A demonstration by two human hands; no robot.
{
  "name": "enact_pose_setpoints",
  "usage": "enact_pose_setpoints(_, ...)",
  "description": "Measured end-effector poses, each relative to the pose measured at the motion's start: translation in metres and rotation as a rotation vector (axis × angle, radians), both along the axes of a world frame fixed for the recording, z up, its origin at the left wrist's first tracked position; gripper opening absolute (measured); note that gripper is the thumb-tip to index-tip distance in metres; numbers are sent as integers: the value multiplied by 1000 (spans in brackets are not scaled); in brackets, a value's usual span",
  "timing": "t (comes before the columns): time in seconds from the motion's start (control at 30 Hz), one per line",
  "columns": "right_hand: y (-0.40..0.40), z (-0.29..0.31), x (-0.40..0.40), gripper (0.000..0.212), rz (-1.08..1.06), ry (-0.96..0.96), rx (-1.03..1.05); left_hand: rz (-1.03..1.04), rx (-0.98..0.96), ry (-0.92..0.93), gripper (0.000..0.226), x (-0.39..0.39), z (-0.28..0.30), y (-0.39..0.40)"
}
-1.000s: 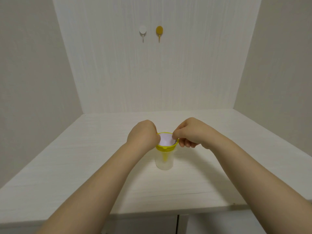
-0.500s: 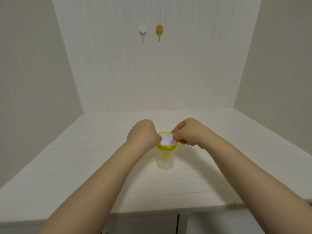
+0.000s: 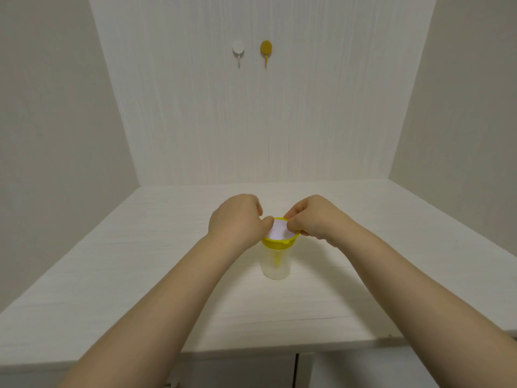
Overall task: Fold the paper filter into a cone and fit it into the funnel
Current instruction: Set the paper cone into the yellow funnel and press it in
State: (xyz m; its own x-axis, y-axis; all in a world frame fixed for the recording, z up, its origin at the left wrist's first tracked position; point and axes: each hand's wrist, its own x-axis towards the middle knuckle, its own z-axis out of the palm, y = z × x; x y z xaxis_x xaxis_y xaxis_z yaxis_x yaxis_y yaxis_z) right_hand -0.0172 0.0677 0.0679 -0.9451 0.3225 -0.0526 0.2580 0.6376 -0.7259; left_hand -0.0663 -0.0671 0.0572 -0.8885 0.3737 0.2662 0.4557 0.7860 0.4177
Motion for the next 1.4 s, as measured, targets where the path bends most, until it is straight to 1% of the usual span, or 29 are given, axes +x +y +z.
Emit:
enact_pose_setpoints(0.07, 1, 0, 1, 24, 8, 2, -11, -158, 102, 140, 17, 6, 0, -3)
enact_pose_setpoints(0.1, 1, 0, 1, 23, 14, 5, -18, -264, 132, 152, 15, 9, 0, -5)
enact_pose_setpoints(0.17, 2, 0, 1, 21, 25, 7, -30, -445, 144, 41, 15, 14, -2, -10)
enact_pose_setpoints(0.23, 3, 0, 1, 19, 29, 4, -45, -522, 98, -36, 15, 16, -7, -12)
enact_pose_setpoints(0.47, 8, -5, -3, 29, 14, -18, -72, -545, 118, -17, 12, 16, -11, -14)
enact_pose_setpoints(0.63, 9, -10, -4, 26, 12, 27, -147, -542, 141, 1, 13, 18, -13, -13)
enact_pose_setpoints(0.87, 11, -14, -3, 25, 18, 61, -157, -527, 183, 1, 14, 19, -17, -13)
enact_pose_setpoints(1.07, 20, -11, 0, 20, 69, 53, -236, -512, 120, 14, 14, 19, -16, -11)
enact_pose_setpoints(1.17, 22, -9, 2, 16, 75, 49, -239, -501, 96, 23, 15, 20, -14, -9)
enact_pose_setpoints(1.27, 22, -9, 3, 17, 67, 41, -231, -493, 89, 38, 15, 21, -15, -8)
enact_pose_setpoints(1.4, 22, -9, 5, 15, 78, 31, -215, -484, 123, 41, 14, 21, -17, -7)
